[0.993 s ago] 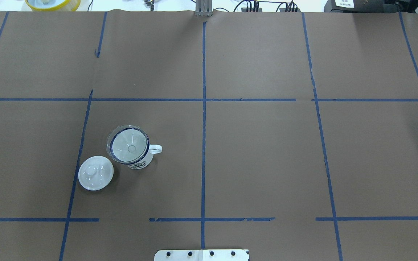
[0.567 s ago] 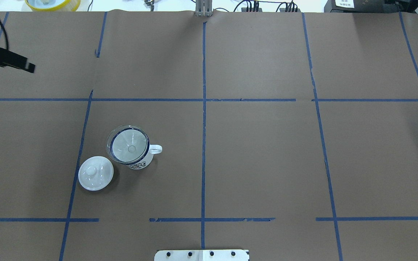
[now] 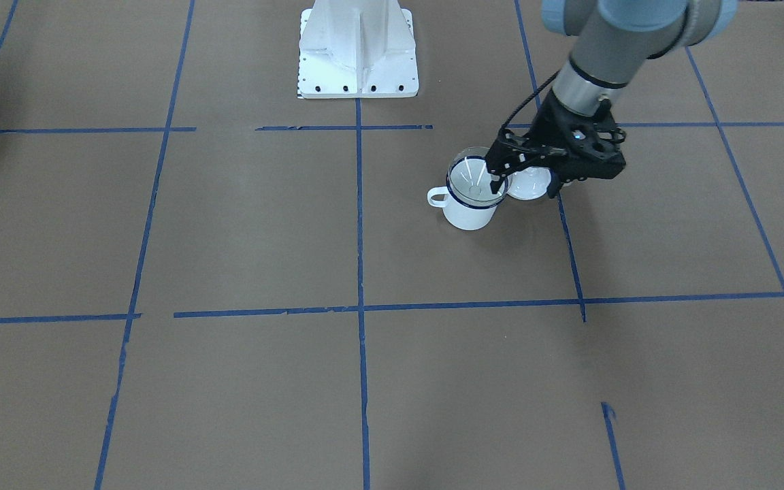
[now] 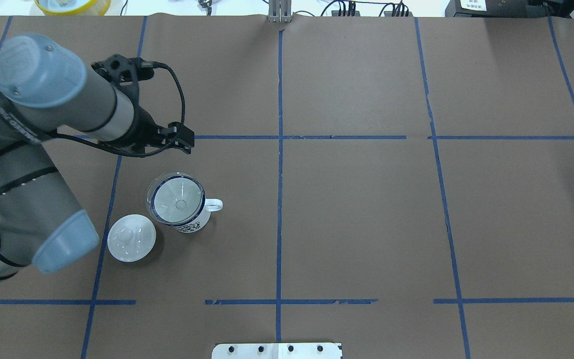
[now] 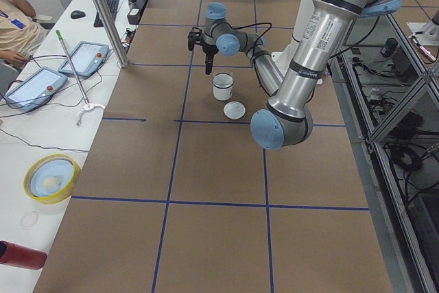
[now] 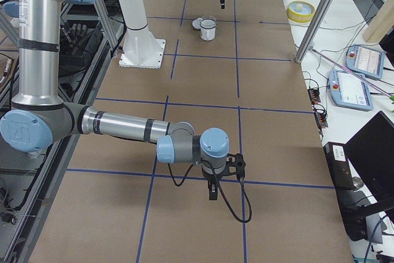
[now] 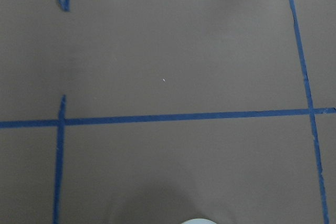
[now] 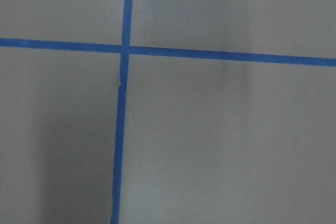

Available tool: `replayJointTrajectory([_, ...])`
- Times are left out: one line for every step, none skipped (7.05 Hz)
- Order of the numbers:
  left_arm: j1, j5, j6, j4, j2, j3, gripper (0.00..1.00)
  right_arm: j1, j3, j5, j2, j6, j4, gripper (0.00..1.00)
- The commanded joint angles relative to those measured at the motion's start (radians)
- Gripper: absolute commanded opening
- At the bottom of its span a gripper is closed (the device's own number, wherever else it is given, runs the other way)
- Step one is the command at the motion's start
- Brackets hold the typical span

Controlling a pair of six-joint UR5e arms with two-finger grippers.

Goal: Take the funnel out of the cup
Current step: 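Move the left gripper over the clear glass funnel in the mug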

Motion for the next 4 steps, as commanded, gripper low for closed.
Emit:
replayJointTrajectory([0.126, 0.076, -0.110, 0.023, -0.045, 0.047, 0.99, 0.000, 0.000, 0.000, 0.000, 0.000, 0.000, 1.00])
replayJointTrajectory([0.146, 0.093, -0.112, 0.025, -0.053, 0.070, 0.95, 0.000, 0.000, 0.000, 0.000, 0.000, 0.000, 1.00])
replayJointTrajectory([0.154, 0.095, -0.112, 0.026, -0.052, 0.079, 0.90, 0.000, 0.000, 0.000, 0.000, 0.000, 0.000, 1.00])
replayJointTrajectory([0.155, 0.095, -0.112, 0.026, -0.052, 0.082, 0.72, 0.000, 0.000, 0.000, 0.000, 0.000, 0.000, 1.00])
